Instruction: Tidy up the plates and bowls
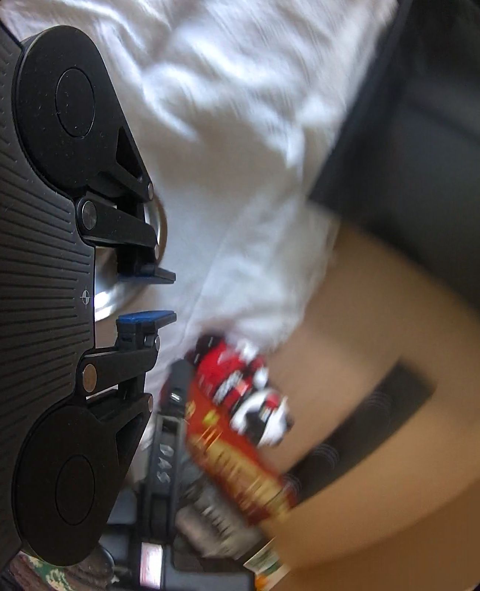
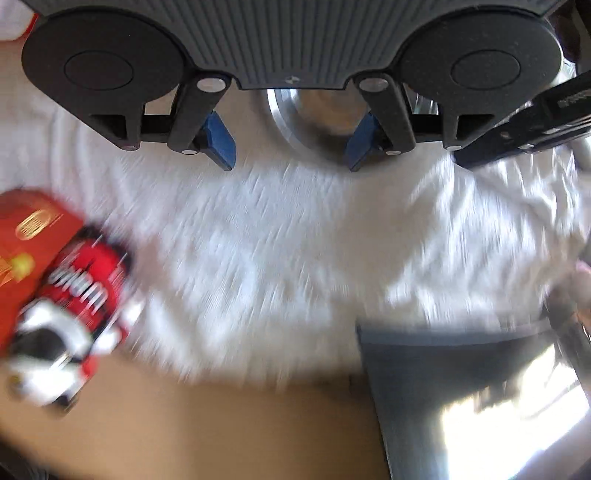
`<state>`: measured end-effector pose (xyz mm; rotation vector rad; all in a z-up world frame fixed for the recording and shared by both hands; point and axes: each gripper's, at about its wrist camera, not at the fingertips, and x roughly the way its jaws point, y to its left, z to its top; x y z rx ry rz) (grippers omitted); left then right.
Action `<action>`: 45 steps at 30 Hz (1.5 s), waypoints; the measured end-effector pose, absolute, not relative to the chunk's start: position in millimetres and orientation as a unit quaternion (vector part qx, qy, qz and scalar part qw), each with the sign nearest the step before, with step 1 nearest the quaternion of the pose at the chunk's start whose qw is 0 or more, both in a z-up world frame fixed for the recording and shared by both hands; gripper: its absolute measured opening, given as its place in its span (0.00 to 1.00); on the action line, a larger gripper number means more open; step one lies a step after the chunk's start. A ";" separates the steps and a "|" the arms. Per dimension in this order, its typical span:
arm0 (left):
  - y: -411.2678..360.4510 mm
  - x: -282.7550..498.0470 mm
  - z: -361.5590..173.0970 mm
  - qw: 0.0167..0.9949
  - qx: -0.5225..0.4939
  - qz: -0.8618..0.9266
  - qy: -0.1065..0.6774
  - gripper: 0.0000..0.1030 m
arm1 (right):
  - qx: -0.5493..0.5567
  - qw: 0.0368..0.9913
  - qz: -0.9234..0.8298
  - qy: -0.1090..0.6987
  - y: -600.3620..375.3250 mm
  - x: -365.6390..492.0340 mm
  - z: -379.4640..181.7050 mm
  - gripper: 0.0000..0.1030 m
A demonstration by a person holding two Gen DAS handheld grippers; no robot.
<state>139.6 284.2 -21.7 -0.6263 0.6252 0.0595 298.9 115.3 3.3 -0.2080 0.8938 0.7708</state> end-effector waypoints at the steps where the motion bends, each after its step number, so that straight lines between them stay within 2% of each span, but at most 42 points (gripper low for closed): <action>1: 275.7 144.7 -20.2 0.907 -0.291 0.014 0.305 0.11 | -0.093 0.841 0.355 0.397 102.8 293.4 11.3 0.65; 4: 245.3 157.4 -13.4 0.919 -0.244 -0.025 0.309 0.11 | -0.076 0.873 0.331 0.350 63.0 277.6 26.9 0.67; 8: 211.5 164.7 -8.2 0.919 -0.225 -0.066 0.318 0.11 | -0.056 0.892 0.294 0.338 8.4 270.0 35.5 0.68; 17: 176.4 194.3 -17.9 0.901 -0.231 -0.043 0.364 0.11 | -0.033 0.891 0.244 0.382 -84.0 287.1 7.9 0.68; 22: 157.0 200.0 -20.4 0.893 -0.231 -0.026 0.386 0.14 | -0.017 0.878 0.266 0.398 -114.3 295.2 -11.6 0.68; 32: 122.6 192.8 -22.3 0.887 -0.172 0.039 0.426 0.14 | 0.006 0.854 0.320 0.409 -130.9 324.3 -50.1 0.68; 40: 123.4 197.1 -38.8 0.871 -0.180 0.019 0.457 0.15 | -0.023 0.844 0.341 0.413 -109.6 322.5 -59.7 0.68; 45: 123.2 202.6 -50.8 0.860 -0.166 0.026 0.482 0.26 | -0.044 0.844 0.311 0.434 -102.6 316.5 -73.0 0.68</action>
